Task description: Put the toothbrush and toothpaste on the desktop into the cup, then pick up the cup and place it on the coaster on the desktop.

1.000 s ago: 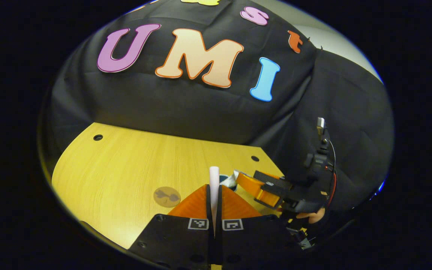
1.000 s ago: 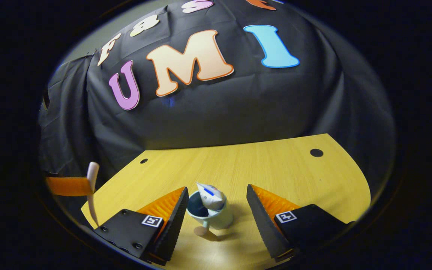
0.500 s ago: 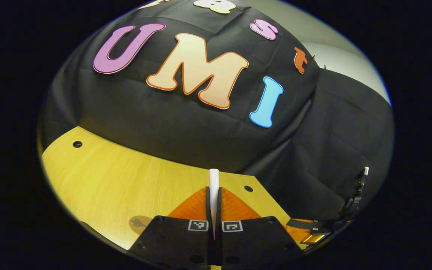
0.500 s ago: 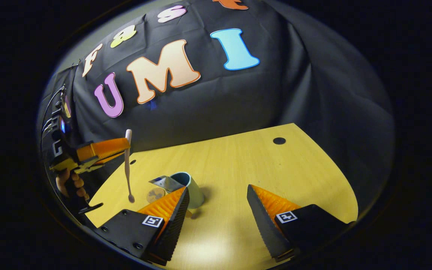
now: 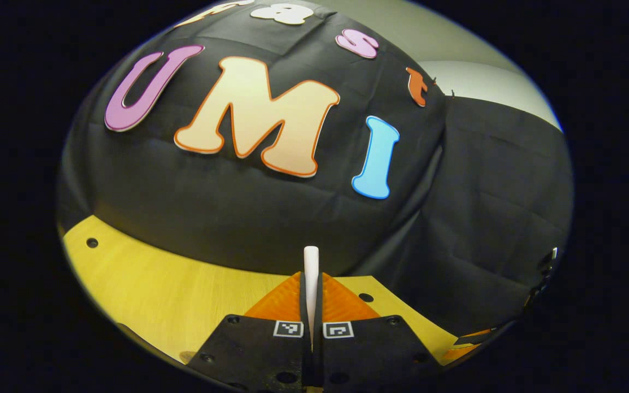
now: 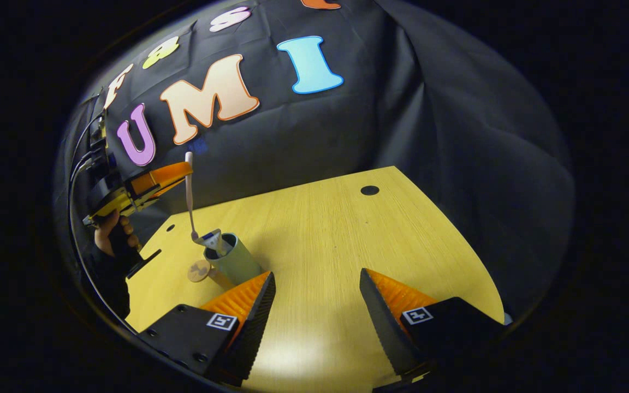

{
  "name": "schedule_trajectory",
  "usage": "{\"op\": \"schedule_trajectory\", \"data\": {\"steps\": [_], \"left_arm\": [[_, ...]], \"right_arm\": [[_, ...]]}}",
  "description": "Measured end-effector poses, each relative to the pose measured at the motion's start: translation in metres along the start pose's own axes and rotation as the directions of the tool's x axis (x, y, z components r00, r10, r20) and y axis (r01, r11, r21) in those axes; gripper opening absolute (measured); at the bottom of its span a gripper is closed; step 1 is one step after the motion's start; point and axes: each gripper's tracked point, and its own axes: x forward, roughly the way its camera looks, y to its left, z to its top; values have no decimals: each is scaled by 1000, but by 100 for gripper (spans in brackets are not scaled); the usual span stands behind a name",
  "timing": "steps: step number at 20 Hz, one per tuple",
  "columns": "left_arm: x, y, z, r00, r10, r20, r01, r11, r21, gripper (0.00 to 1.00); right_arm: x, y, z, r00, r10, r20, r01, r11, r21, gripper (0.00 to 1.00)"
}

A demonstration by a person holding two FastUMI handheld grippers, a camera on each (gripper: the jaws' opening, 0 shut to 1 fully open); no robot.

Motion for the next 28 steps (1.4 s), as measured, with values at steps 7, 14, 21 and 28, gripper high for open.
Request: {"op": "schedule_trajectory", "data": {"steps": [7,14,21,28], "left_arm": [[1,11,-33,998,62,-15,-62,997,-36,0],[-35,-10,-64,993,100,-64,-100,995,10,3],[-84,-26,-81,985,121,-120,-116,992,53,23],[-142,4,-65,974,203,-105,-189,973,133,97]], "right_arm": [[2,-3,2,1000,5,-13,-5,1000,5,95],[13,27,25,996,89,5,-89,996,-10,96],[20,65,31,978,199,-56,-199,980,14,98],[25,118,6,929,262,-261,-283,958,-44,99]]}}
